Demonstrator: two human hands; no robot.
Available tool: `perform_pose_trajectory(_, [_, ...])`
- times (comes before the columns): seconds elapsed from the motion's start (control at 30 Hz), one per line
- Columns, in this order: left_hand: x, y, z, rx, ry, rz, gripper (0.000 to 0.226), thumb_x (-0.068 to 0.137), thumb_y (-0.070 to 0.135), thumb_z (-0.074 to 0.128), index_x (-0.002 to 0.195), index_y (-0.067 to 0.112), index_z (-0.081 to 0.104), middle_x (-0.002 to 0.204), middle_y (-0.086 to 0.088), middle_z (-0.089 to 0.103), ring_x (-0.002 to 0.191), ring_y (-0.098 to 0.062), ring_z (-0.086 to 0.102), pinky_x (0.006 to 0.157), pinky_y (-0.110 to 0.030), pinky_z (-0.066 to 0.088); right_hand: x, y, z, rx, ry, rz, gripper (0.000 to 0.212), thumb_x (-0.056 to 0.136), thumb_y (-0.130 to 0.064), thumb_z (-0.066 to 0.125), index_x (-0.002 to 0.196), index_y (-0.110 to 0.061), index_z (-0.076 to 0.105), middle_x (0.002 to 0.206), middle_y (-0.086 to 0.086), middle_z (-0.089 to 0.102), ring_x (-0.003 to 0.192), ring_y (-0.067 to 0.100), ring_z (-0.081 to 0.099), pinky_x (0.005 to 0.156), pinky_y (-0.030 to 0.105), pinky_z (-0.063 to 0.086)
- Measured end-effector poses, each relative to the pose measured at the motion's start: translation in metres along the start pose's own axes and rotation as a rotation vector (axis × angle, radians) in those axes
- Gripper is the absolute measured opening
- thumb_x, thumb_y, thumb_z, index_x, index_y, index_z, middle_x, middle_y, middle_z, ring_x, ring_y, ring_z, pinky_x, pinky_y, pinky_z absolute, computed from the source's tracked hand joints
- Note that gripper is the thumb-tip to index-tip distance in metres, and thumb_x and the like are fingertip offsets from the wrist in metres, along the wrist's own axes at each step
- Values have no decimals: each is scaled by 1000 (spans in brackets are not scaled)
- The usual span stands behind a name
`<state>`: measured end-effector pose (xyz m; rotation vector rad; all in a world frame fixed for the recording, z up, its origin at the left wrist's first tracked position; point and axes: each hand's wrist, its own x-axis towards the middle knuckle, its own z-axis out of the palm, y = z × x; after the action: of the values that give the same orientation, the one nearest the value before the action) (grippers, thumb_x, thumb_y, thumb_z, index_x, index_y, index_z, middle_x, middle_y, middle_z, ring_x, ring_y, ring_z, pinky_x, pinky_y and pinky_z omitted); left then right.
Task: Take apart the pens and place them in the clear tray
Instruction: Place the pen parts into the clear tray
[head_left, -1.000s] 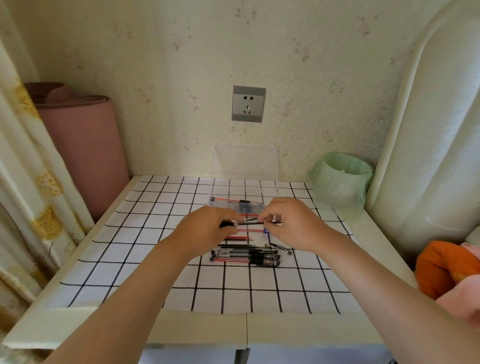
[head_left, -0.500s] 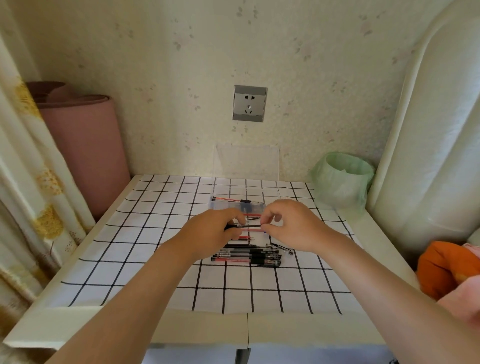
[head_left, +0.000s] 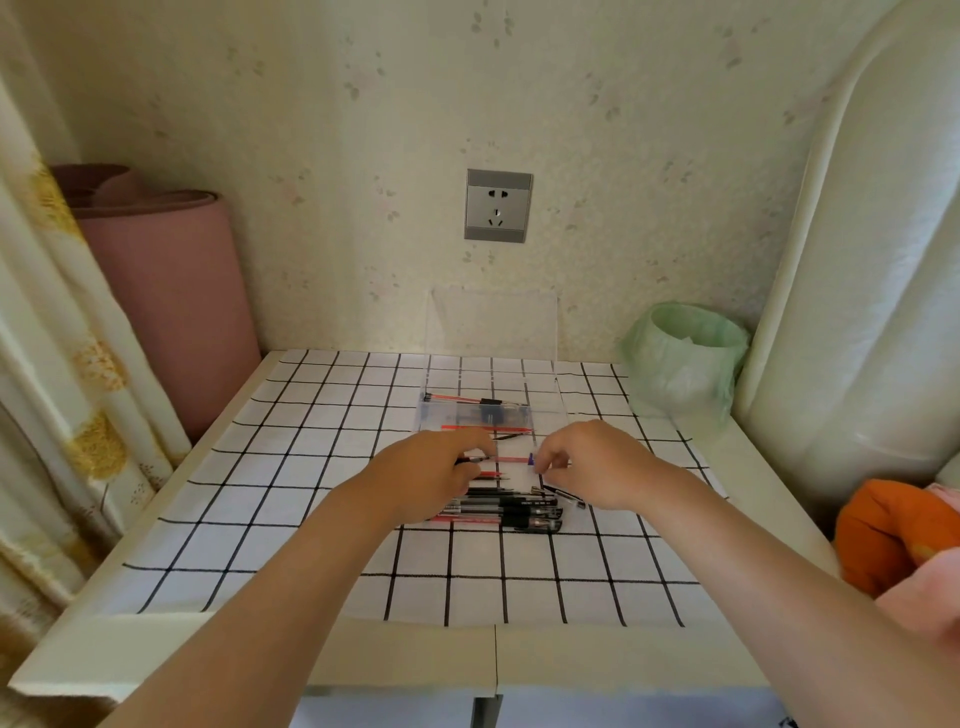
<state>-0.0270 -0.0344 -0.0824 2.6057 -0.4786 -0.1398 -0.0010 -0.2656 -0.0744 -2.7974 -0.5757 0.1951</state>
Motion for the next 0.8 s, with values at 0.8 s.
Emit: perform_pose_trajectory(0.8, [0,4,0,-57,-14,12,10,96,32,53,101,33,62,75,12,59,62,-4,53,57,-18,40,5,-20,4,218,156,-68,4,83,-32,70,86,-32,72,86,-16,70,59,-13,54,55,14,34])
